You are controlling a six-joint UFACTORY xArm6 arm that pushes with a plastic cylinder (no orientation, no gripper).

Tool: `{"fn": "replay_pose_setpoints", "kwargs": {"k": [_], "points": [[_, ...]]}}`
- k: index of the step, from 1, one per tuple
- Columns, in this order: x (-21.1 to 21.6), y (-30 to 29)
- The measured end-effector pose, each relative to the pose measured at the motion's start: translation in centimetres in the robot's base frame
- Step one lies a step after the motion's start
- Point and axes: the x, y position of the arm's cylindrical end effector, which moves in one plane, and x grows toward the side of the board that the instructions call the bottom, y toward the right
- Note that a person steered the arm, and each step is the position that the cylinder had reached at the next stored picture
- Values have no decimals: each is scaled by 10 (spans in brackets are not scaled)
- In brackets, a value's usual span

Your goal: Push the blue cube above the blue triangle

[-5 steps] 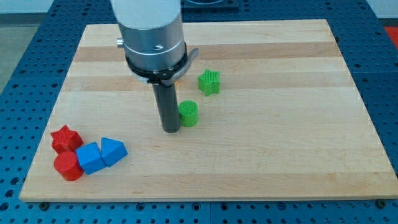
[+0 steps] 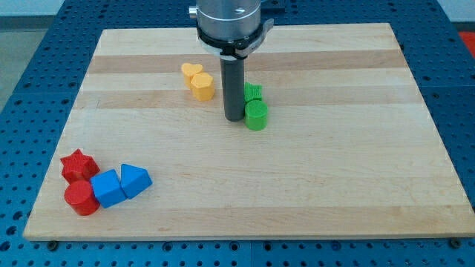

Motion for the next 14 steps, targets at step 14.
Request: {"fn": "replay_pose_setpoints", "kwargs": {"k": [14], "points": [[182, -166]]}}
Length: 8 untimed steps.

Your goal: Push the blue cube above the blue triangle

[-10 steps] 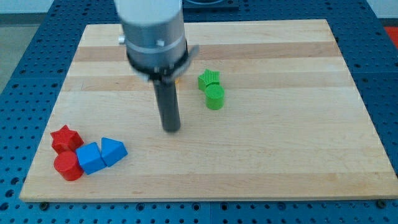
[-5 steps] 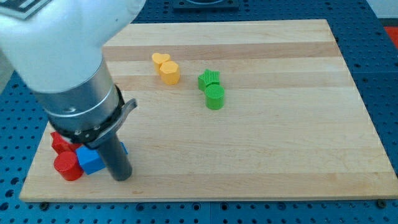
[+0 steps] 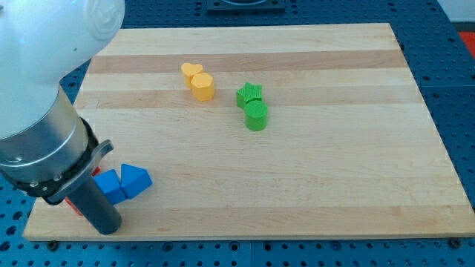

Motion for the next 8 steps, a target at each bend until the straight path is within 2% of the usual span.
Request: {"fn": "replay_pose_setpoints", "kwargs": {"k": [1, 5, 8], "points": [[0, -3], [-119, -3], [-108, -3]]}}
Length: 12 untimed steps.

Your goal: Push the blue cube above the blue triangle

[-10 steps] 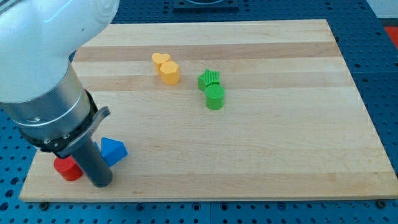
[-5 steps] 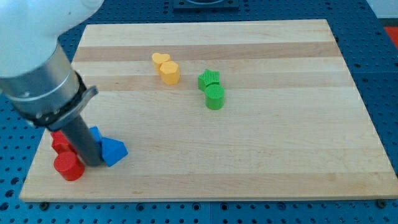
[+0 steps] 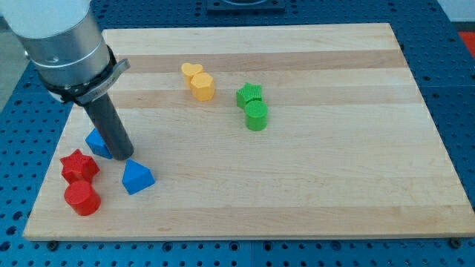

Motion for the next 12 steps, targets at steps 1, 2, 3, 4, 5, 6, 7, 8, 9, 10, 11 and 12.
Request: {"fn": "replay_pose_setpoints", "kwargs": {"k": [1, 2, 3, 4, 5, 6, 7, 8, 9, 10, 11, 12], "points": [[18, 0], [25, -2], [21, -20], [10, -44], [-2, -56], [-23, -41], [-24, -25], [-22, -25], [-37, -46], [-83, -69], [-104, -53], [-98, -30]]}}
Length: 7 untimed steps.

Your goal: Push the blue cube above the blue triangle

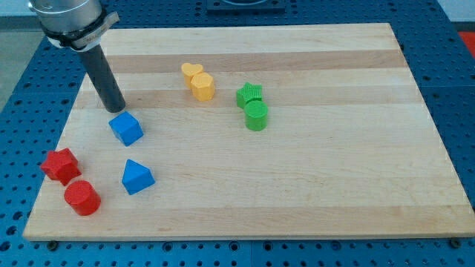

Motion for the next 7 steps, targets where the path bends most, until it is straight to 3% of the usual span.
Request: {"fn": "replay_pose_setpoints", "kwargs": {"k": [5, 7], "points": [[83, 29], [71, 28]]}}
